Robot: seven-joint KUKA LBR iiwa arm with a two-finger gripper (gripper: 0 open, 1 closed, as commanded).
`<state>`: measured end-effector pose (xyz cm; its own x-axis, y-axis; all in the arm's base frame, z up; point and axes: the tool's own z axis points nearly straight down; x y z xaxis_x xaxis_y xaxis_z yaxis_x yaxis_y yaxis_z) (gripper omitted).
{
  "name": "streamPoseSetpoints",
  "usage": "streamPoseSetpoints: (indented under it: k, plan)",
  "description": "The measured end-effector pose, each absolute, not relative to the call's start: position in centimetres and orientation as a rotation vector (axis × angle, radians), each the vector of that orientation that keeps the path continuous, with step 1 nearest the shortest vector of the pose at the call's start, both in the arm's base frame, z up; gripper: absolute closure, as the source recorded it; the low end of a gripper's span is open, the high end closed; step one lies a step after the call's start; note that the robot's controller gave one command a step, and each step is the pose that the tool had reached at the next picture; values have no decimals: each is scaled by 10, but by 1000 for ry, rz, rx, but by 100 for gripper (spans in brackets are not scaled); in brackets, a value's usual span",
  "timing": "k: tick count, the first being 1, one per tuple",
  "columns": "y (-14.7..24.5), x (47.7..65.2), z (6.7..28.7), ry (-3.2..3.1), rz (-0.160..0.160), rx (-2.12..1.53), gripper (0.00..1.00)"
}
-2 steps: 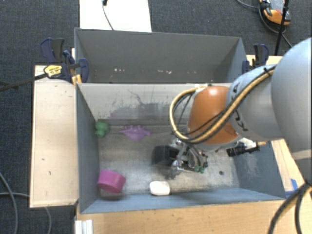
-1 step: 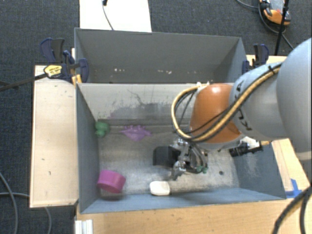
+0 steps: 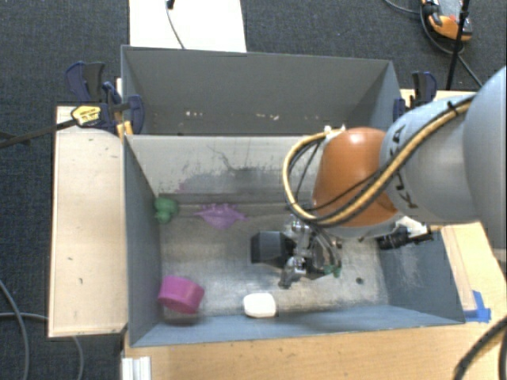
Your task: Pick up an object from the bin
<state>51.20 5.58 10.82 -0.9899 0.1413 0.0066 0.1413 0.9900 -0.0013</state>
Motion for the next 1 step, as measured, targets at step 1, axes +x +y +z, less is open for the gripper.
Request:
streamPoseSetpoints:
  k: [1]
  plan:
    - [56,513,121,-3134,-1,-222,100]
